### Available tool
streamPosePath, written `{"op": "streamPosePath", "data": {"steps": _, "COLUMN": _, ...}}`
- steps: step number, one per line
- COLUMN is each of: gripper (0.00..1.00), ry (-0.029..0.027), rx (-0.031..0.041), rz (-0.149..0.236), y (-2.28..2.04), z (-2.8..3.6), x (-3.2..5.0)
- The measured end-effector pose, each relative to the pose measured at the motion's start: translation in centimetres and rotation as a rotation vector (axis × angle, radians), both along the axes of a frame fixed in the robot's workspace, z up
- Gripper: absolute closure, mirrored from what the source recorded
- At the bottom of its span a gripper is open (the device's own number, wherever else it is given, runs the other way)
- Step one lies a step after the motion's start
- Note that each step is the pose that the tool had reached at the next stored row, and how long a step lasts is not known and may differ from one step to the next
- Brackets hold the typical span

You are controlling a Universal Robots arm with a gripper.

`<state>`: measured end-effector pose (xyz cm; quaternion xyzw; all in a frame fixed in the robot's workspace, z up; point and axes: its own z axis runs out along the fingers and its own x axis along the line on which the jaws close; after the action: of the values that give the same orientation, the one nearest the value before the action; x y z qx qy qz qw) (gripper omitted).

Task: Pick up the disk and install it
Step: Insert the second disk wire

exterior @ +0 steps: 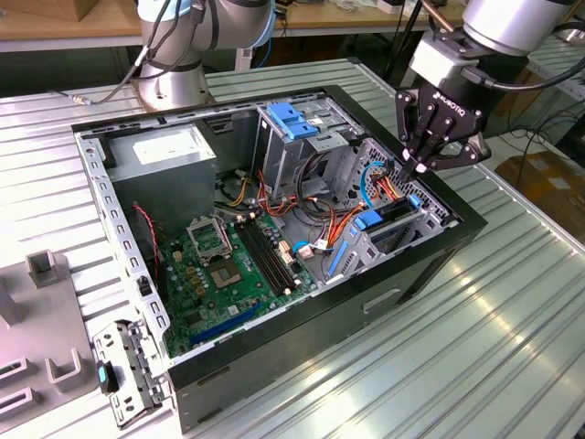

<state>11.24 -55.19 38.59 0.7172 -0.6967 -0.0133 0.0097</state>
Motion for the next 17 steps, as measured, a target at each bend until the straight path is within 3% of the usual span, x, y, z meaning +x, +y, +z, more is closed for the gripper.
{"op": "streamPosePath", "data": {"steps": 3, "gripper": 0.89, "ry": 0.0001, "rx": -0.0002, "rz": 0.000, "y": 0.30, "z": 0.15, "x": 0.00}}
{"op": "streamPosePath", "data": {"steps": 4, "gripper": 0.89, "ry": 0.0002, "rx": -0.0008, "rz": 0.000, "y": 0.78, "z": 0.20, "x": 0.00}}
{"op": "streamPosePath", "data": {"steps": 5, "gripper": 0.89, "ry": 0.0005, "rx": -0.0022, "rz": 0.000, "y": 1.59, "z": 0.27, "x": 0.00}}
{"op": "streamPosePath", "data": {"steps": 8, "gripper": 0.89, "ry": 0.0018, "rx": -0.0022, "rz": 0.000, "y": 2.91, "z": 0.68, "x": 0.00}}
{"op": "streamPosePath", "data": {"steps": 11, "gripper": 0.89, "ry": 0.0101, "rx": -0.0041, "rz": 0.000, "y": 3.68, "z": 0.79, "x": -0.01}}
{"op": "streamPosePath", "data": {"steps": 13, "gripper": 0.89, "ry": 0.0148, "rx": -0.0095, "rz": 0.000, "y": 3.93, "z": 0.80, "x": 0.00}}
{"op": "streamPosePath", "data": {"steps": 14, "gripper": 0.89, "ry": 0.0170, "rx": -0.0207, "rz": 0.000, "y": 4.00, "z": 0.80, "x": -0.01}}
{"op": "streamPosePath", "data": {"steps": 17, "gripper": 0.89, "ry": 0.0171, "rx": -0.0242, "rz": 0.000, "y": 4.00, "z": 0.81, "x": 0.00}}
